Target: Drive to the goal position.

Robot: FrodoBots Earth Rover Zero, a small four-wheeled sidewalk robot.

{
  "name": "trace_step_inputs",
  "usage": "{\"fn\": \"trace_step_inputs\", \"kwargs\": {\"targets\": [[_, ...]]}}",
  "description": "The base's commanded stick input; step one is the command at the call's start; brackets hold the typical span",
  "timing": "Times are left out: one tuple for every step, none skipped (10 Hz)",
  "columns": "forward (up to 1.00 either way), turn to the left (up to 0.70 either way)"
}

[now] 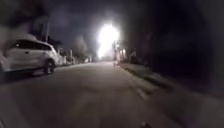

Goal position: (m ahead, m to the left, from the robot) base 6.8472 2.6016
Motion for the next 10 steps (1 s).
{"fn": "trace_step_inputs", "kwargs": {"targets": [[0.50, 0.00], [0.50, 0.00], [0.50, 0.00], [0.50, 0.00], [0.50, 0.00], [0.50, 0.00], [0.50, 0.00], [0.50, 0.00], [0.50, 0.00], [0.50, 0.00]]}}
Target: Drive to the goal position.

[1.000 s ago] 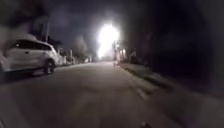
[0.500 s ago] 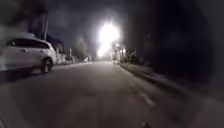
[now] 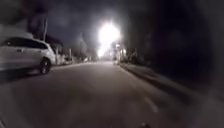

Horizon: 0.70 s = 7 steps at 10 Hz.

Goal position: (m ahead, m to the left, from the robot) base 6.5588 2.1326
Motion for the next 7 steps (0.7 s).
{"fn": "trace_step_inputs", "kwargs": {"targets": [[0.50, 0.00], [0.50, 0.00], [0.50, 0.00], [0.50, 0.00], [0.50, 0.00], [0.50, 0.00], [0.50, 0.00]]}}
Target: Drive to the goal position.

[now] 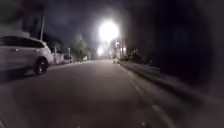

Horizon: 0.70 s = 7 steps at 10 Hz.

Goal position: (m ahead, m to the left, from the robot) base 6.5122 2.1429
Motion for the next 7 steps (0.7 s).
{"fn": "trace_step_inputs", "kwargs": {"targets": [[0.50, 0.00], [0.50, 0.00], [0.50, 0.00], [0.50, 0.00], [0.50, 0.00], [0.50, 0.00], [0.50, 0.00]]}}
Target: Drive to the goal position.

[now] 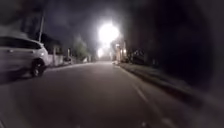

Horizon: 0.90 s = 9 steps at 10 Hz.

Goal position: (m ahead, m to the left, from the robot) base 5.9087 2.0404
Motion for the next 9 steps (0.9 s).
{"fn": "trace_step_inputs", "kwargs": {"targets": [[0.50, 0.14], [0.50, 0.34], [0.50, 0.50], [0.50, 0.00], [0.50, 0.00], [0.50, 0.00], [0.50, 0.00], [0.50, 0.00], [0.50, 0.00]]}}
